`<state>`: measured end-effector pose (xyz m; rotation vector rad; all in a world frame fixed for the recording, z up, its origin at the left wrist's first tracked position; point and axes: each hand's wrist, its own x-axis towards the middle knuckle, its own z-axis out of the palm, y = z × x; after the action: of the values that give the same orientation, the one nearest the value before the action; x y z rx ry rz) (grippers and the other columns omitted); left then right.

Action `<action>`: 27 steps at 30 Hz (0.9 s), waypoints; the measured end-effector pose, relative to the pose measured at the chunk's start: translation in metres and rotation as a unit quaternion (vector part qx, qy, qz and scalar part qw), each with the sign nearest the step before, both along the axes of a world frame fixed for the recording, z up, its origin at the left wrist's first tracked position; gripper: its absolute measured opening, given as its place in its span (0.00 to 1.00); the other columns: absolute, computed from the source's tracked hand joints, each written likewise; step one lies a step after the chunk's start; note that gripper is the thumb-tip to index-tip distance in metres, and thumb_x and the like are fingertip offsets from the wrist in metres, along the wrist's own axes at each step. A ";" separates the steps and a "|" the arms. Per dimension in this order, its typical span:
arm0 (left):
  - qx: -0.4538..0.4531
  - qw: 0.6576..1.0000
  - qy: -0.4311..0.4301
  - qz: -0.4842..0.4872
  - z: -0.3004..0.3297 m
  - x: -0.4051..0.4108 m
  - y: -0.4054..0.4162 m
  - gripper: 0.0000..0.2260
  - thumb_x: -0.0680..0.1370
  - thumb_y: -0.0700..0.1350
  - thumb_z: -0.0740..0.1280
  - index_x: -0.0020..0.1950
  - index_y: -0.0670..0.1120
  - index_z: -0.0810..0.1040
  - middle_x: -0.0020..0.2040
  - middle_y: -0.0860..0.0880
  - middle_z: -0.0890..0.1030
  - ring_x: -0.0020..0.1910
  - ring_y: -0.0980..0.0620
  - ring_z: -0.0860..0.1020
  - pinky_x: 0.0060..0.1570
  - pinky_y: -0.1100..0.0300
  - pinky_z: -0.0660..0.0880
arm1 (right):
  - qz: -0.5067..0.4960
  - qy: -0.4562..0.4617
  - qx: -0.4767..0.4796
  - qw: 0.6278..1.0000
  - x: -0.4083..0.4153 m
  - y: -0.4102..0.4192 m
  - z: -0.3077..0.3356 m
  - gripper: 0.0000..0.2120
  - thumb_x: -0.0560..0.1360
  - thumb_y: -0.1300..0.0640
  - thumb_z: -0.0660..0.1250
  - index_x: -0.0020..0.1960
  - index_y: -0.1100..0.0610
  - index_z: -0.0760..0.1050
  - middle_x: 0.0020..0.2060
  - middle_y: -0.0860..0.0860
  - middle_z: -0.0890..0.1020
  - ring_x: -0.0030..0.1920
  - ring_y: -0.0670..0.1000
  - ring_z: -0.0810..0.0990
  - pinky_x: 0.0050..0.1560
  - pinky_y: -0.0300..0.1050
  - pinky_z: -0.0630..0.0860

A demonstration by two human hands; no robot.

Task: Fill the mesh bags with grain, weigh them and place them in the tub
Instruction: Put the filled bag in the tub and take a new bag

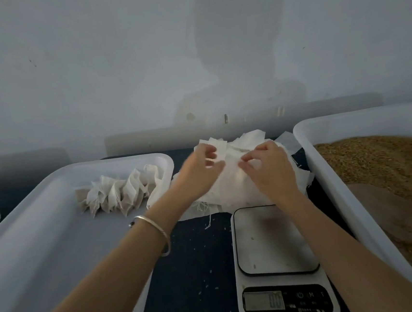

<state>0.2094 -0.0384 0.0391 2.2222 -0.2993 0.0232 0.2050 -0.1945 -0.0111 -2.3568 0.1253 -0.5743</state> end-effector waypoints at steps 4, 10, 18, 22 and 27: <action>0.060 0.997 0.033 -0.038 -0.015 -0.009 -0.031 0.13 0.78 0.47 0.66 0.59 0.43 0.71 0.51 0.47 0.76 0.50 0.46 0.77 0.44 0.57 0.70 | 0.014 -0.047 0.137 0.989 -0.009 -0.006 0.016 0.09 0.74 0.53 0.70 0.46 0.59 0.81 0.39 0.46 0.79 0.44 0.47 0.78 0.44 0.40 0.70; -0.069 0.997 0.017 0.035 -0.027 -0.011 -0.034 0.20 0.82 0.49 0.59 0.30 0.47 0.63 0.26 0.53 0.66 0.27 0.55 0.65 0.29 0.64 0.62 | 0.016 -0.049 0.131 0.990 -0.013 -0.011 0.019 0.13 0.79 0.57 0.63 0.42 0.64 0.79 0.39 0.56 0.81 0.44 0.54 0.77 0.43 0.45 0.69; -0.333 0.911 0.061 0.235 -0.023 -0.008 -0.027 0.13 0.70 0.51 0.76 0.33 0.47 0.76 0.26 0.56 0.78 0.23 0.60 0.75 0.24 0.69 0.70 | -0.002 -0.068 0.166 0.984 -0.031 -0.003 0.026 0.20 0.79 0.58 0.61 0.71 0.55 0.68 0.65 0.55 0.71 0.65 0.52 0.69 0.65 0.43 0.66; -0.367 0.872 0.111 0.306 -0.023 -0.007 -0.032 0.19 0.78 0.61 0.62 0.38 0.47 0.74 0.30 0.52 0.73 0.28 0.53 0.72 0.23 0.67 0.70 | 0.016 -0.060 0.174 0.983 -0.049 -0.004 0.030 0.22 0.77 0.60 0.62 0.71 0.54 0.66 0.65 0.53 0.70 0.66 0.51 0.69 0.65 0.50 0.68; -0.435 0.842 0.171 0.268 -0.028 -0.005 -0.036 0.11 0.83 0.48 0.54 0.47 0.48 0.73 0.41 0.49 0.75 0.36 0.53 0.75 0.31 0.61 0.75 | 0.036 -0.057 0.169 0.983 -0.061 -0.006 0.031 0.22 0.77 0.61 0.63 0.71 0.54 0.66 0.65 0.52 0.69 0.65 0.50 0.69 0.65 0.49 0.68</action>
<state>0.2045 -0.0744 0.0109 1.2928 0.4689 0.0510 0.1442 -0.2006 0.0196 -1.9875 0.0767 -0.6007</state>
